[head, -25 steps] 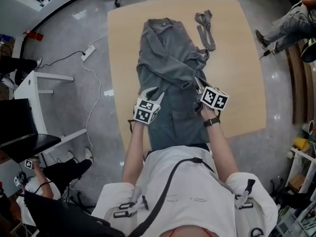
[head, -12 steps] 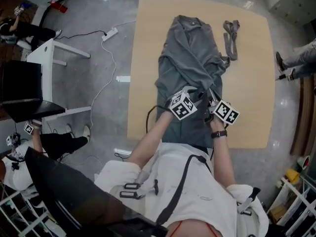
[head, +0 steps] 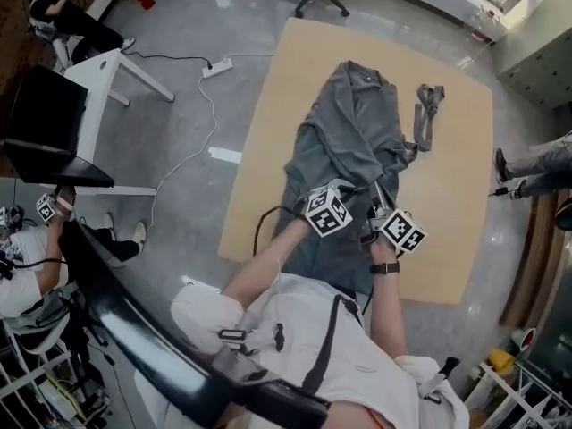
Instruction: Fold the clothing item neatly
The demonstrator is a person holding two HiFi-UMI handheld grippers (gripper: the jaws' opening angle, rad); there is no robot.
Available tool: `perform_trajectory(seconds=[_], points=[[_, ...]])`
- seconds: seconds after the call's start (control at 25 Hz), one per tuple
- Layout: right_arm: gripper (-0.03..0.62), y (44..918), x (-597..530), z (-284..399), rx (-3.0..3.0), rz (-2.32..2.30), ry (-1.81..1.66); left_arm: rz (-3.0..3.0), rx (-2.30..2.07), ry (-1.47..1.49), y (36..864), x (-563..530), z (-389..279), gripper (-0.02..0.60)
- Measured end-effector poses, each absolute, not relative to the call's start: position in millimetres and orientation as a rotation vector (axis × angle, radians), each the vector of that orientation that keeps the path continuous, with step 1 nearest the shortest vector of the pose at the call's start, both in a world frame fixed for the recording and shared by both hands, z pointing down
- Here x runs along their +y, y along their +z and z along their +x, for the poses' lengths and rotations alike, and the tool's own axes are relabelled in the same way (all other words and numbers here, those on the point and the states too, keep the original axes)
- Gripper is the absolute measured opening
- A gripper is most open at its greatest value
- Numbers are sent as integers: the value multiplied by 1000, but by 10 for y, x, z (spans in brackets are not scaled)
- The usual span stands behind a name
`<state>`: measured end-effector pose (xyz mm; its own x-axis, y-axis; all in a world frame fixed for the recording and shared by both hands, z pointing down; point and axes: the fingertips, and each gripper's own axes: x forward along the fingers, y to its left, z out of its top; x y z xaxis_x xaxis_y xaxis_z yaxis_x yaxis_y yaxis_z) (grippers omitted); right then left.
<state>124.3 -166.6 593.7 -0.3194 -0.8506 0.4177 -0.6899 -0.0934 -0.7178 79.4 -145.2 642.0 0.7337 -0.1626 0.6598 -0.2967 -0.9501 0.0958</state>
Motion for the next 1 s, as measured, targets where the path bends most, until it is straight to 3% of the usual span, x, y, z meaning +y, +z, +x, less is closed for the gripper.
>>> perform_trajectory(seconds=[0.44,0.56,0.6,0.64,0.68,0.72,1.0], points=[[30,5005,-1869,1170,2153,-1691,-1102,2975,-542,1093,5336,-1783,627,15],[43,5674,-1547,1400,1986,-1882,-1295,2857,-378,1249,5917,-1487,754,17],[60,6015,-1377,1470,1917,-1956,-1394,2796,-288,1329,6225,-1323,758,51],[126,6341,-1184,1531,1856,-2031,-1488,2732,-198,1400,6507,-1145,732,105],[216,6609,-987,1583,1809,-2100,-1567,2673,-125,1441,6714,-975,685,120],[259,6795,-811,1630,1778,-2157,-1618,2626,-80,1447,6826,-834,633,124],[225,6883,-770,2030,1832,-2230,-1524,2551,-206,1320,6858,-915,539,127]])
